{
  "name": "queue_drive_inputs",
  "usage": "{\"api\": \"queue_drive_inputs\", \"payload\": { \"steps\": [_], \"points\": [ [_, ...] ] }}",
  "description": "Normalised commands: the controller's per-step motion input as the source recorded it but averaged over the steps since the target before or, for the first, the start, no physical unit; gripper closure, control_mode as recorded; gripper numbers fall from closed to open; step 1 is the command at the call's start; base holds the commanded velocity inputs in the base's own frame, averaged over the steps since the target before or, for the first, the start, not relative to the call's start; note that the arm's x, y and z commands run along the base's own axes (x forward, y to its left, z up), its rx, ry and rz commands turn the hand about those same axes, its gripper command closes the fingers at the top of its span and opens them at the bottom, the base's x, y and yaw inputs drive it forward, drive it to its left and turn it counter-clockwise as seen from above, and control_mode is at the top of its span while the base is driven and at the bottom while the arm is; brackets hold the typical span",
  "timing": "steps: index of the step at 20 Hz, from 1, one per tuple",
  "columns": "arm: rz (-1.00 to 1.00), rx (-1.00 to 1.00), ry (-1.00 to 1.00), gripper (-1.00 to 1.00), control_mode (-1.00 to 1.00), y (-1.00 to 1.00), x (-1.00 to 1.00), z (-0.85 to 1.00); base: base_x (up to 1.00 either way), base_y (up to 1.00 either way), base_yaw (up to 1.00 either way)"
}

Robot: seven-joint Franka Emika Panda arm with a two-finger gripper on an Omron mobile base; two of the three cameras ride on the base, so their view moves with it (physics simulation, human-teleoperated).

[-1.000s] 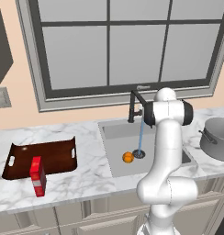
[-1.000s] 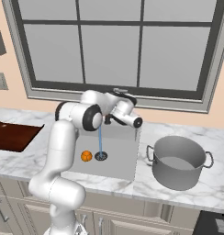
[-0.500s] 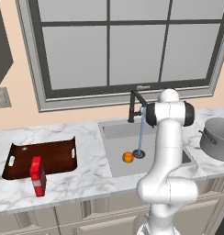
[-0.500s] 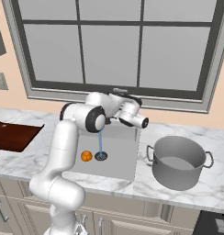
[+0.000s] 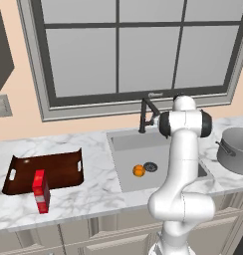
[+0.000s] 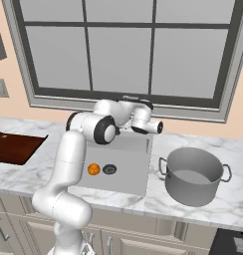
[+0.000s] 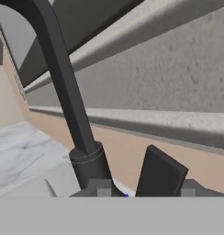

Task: Pick up all produce items and place them in the sink. Turn on the sink faucet to wash them. Then turn the sink off and put them in the tray.

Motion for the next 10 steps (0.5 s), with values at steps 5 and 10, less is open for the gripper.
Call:
{"api": "queue_drive_inputs", "payload": {
  "steps": [5,10],
  "points": [
    [0.1,-0.15,0.0,1.0,-1.0,0.7,0.0,0.51,0.0,0.0,0.0],
    [0.06,-0.12,-0.02,-1.0,-1.0,0.22,0.0,0.19,0.0,0.0,0.0]
  ]
}}
